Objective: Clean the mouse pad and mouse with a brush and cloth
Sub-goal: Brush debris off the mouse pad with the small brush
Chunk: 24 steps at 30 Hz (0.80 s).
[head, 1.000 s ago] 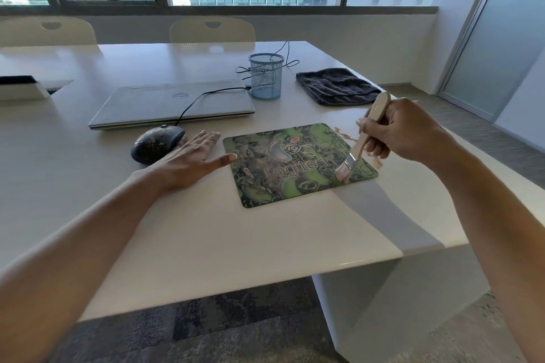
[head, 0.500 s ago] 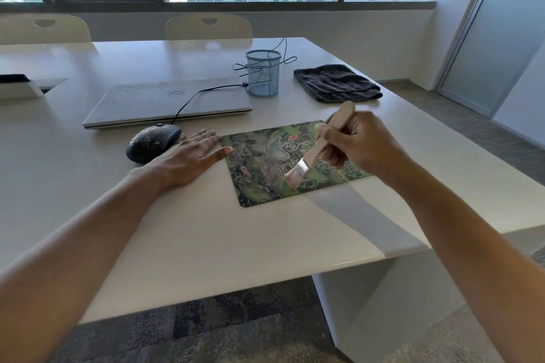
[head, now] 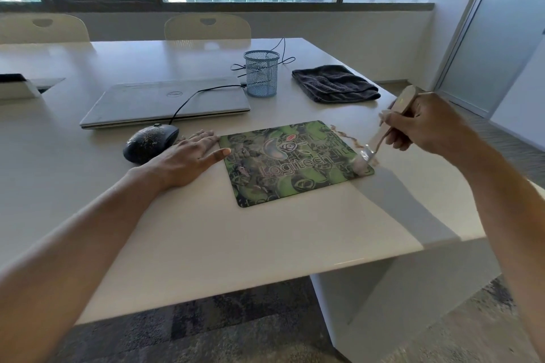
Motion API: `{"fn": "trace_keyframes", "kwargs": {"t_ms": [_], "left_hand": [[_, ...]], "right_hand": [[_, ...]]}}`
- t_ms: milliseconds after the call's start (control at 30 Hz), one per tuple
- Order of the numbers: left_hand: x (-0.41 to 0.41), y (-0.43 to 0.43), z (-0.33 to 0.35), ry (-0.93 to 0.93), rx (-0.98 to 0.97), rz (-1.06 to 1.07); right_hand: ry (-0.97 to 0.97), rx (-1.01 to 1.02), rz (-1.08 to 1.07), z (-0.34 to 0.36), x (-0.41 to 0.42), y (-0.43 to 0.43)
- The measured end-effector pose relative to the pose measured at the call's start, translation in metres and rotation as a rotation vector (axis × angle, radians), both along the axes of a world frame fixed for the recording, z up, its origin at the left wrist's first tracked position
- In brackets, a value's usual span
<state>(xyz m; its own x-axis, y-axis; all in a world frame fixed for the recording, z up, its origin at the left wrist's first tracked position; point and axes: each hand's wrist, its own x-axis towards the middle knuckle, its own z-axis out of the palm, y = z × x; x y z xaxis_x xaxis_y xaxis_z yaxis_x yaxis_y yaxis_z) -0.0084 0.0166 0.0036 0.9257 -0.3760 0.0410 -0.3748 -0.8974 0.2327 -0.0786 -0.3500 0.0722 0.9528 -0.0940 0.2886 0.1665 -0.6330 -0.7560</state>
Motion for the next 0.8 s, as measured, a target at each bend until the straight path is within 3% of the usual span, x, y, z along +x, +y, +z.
{"fn": "trace_keyframes", "kwargs": {"t_ms": [167,633,800], "left_hand": [[-0.001,0.000,0.001,0.006,-0.002,0.003],[-0.001,-0.001,0.002,0.012,0.004,0.000],[-0.001,0.000,0.001,0.012,-0.001,-0.005]], "right_hand": [[-0.046,-0.024,0.108,-0.007,0.002,0.030],[-0.014,-0.244,-0.067,0.005,0.001,-0.024],[-0.077,-0.168,0.049,0.007,0.004,-0.001]]}}
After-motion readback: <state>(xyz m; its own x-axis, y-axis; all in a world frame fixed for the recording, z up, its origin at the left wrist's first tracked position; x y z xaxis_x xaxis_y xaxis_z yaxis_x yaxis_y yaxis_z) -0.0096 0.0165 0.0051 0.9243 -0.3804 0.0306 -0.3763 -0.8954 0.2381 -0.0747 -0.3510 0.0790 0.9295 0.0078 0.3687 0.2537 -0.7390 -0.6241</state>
